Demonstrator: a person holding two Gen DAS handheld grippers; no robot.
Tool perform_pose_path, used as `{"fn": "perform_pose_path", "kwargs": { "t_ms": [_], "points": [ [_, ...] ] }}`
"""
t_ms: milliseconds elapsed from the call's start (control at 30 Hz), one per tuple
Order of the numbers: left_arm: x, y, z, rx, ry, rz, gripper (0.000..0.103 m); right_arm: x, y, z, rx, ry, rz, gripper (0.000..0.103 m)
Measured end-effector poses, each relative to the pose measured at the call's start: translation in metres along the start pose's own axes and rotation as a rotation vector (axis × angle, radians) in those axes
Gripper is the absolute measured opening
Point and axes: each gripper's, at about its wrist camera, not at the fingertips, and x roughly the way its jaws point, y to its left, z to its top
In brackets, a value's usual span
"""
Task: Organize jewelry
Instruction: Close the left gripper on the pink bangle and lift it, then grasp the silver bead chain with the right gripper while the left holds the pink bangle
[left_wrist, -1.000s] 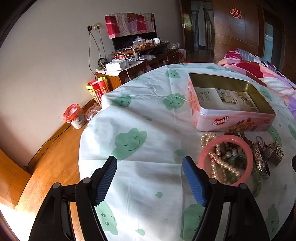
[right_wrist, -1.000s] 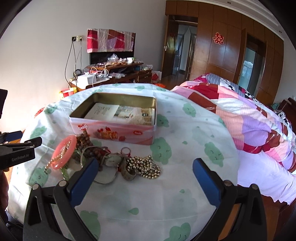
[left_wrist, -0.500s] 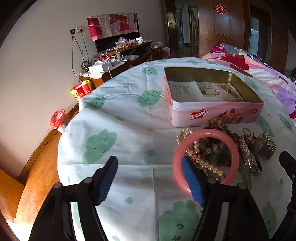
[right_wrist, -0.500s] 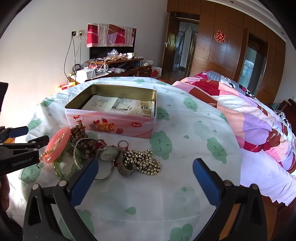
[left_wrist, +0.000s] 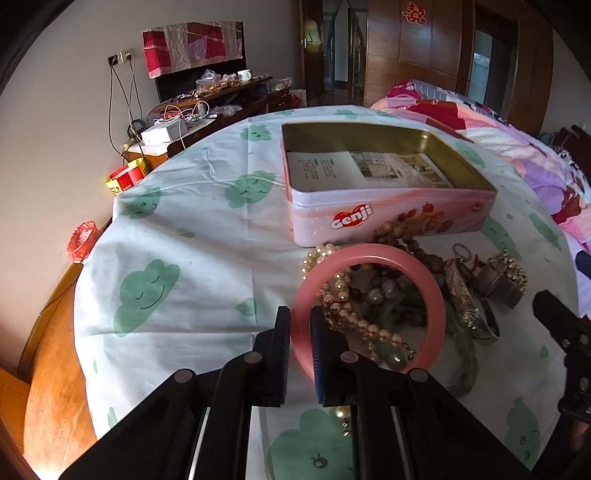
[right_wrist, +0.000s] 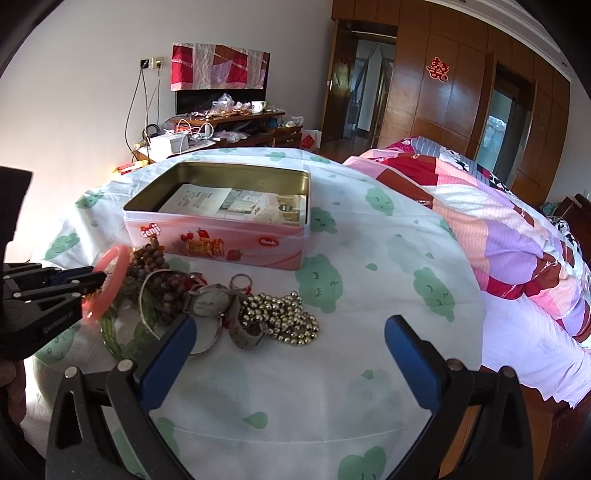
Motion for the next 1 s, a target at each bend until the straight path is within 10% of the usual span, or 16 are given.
{"fn": "perform_pose_path", "kwargs": {
  "t_ms": [600,1000],
  "points": [
    [-0.069,0.01,0.017,-0.023,-0.19,-0.007,0.009,0.007,-0.011,0.0,0.002,-0.008,0.027,0.103],
    [-0.059,0.015,0.016,-0.033,-0.167,0.001,0.009,0.018,-0.018,0.0,-0.003,0.017,0.061,0.069]
  ]
}}
